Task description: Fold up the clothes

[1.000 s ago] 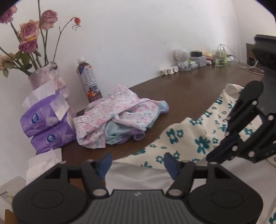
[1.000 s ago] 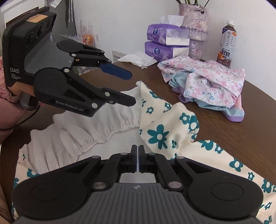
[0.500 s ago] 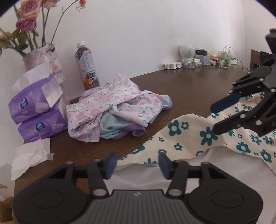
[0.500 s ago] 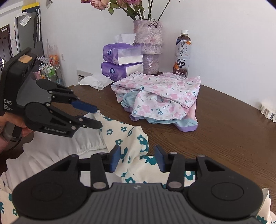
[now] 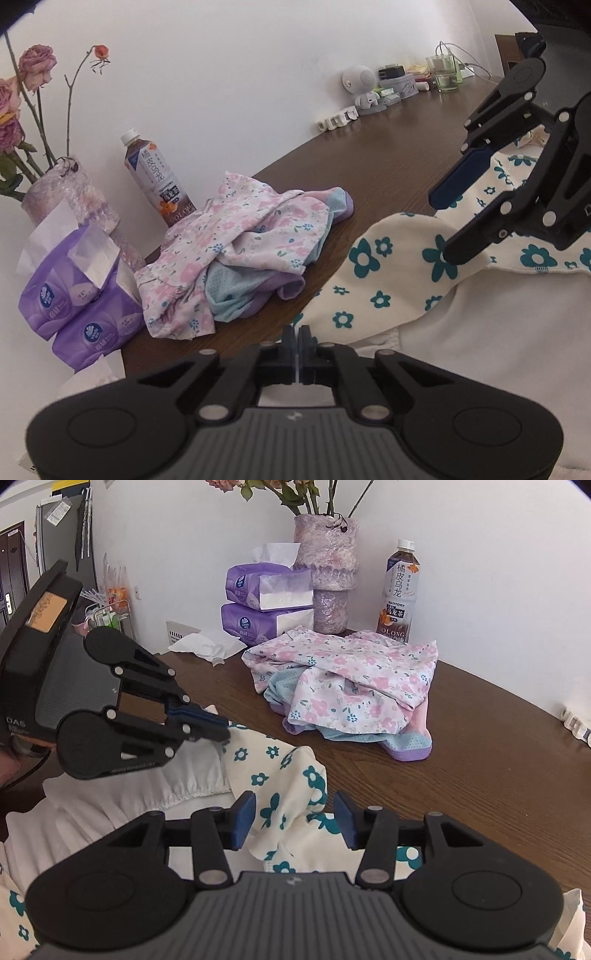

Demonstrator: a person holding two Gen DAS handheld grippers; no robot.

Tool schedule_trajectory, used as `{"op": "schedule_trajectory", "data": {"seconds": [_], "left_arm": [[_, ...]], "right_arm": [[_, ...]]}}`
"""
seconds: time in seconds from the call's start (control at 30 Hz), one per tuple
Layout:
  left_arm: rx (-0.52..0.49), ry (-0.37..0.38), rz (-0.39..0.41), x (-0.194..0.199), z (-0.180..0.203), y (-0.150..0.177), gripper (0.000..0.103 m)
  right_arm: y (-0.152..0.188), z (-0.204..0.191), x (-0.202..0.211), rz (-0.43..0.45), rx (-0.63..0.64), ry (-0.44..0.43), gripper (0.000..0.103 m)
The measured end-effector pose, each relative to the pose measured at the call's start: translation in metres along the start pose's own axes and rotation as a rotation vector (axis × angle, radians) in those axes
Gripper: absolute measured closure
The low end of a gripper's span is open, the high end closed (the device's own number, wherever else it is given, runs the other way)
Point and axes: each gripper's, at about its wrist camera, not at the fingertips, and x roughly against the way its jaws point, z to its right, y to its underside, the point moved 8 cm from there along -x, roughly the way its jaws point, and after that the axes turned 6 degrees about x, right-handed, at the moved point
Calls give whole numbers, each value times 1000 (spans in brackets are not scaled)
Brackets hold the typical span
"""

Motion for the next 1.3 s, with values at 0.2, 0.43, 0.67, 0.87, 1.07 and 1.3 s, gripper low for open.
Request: {"op": "schedule_trajectory", "data": {"seconds": [0.2, 0.43, 0.67, 0.87, 1.07, 1.3], "left_arm": [[5, 16, 5, 7, 4, 1, 103], [31, 9, 11, 8, 5, 0, 103], [63, 15, 38, 30, 5, 2, 103], [47, 47, 14, 56, 23, 19, 103], [139, 40, -19, 52, 15, 28, 97], [255, 173, 78, 31, 16, -21, 78]], "right_arm": [[2, -2, -6, -10, -11, -21, 55], [6, -4, -16, -36, -2, -27, 89], [3, -12, 5, 33, 53, -41, 93], [15, -33, 9, -11, 153, -99, 93], [21, -36, -5, -47, 142, -97, 93], [22, -36, -13, -47, 112, -86, 90]]}}
